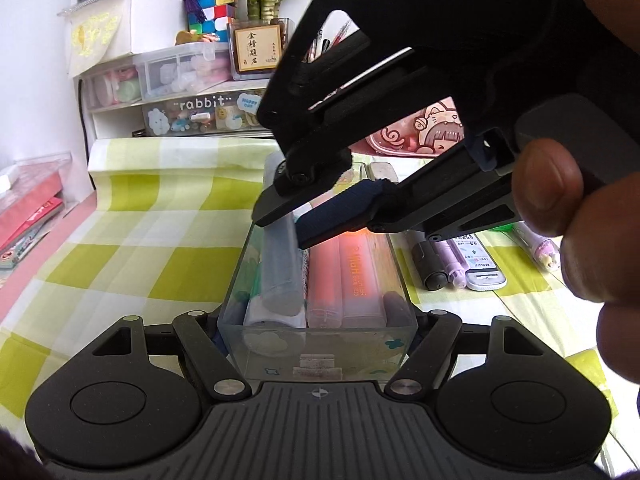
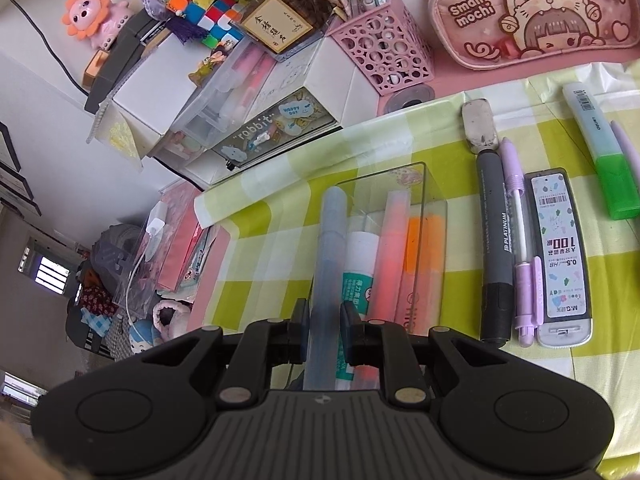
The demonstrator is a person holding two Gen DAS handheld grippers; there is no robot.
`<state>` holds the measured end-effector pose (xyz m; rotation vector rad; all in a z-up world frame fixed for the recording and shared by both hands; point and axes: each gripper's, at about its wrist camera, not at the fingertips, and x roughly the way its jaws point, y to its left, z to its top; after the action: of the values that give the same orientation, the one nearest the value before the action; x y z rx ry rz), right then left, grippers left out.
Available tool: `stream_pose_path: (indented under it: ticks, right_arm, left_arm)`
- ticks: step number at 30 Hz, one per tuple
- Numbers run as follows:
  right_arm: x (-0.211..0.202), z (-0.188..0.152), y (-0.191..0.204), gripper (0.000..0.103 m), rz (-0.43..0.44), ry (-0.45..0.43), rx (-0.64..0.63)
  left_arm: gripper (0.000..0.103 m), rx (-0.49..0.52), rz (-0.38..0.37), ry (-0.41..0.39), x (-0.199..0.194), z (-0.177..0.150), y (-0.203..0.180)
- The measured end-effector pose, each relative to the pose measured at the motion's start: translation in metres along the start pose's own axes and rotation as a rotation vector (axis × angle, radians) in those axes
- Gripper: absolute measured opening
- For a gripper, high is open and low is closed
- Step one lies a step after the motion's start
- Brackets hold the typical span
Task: Organize stationery
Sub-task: 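Lower the pale blue pen into the clear box and open the right tool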
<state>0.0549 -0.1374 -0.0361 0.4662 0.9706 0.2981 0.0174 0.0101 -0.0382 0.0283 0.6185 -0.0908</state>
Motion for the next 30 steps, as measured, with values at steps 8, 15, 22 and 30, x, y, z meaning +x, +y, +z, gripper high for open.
stream_pose_path:
  ticks: [8,15,22,30]
  right_arm:
    - [0.005,0.001,-0.003,0.01,-0.001,0.009,0.013]
    - [0.006,0.002,-0.006,0.011,0.033,0.013,0.057]
    - [0.006,0.003,-0.002,0.014,0.033,0.03,0.012]
    - [0.003,0.003,0.0,0.014,0.034,0.027,-0.034]
  left_arm:
    - [0.073,0.0,0.0,0.0,0.0,0.0,0.0]
    - [0.073,0.001,0.0,0.0,0.003,0.002,0.0]
    - [0.073,0.001,0.0,-0.001,0.003,0.002,0.0]
    - [0.073,0.001,0.0,-0.001,0.003,0.002,0.0]
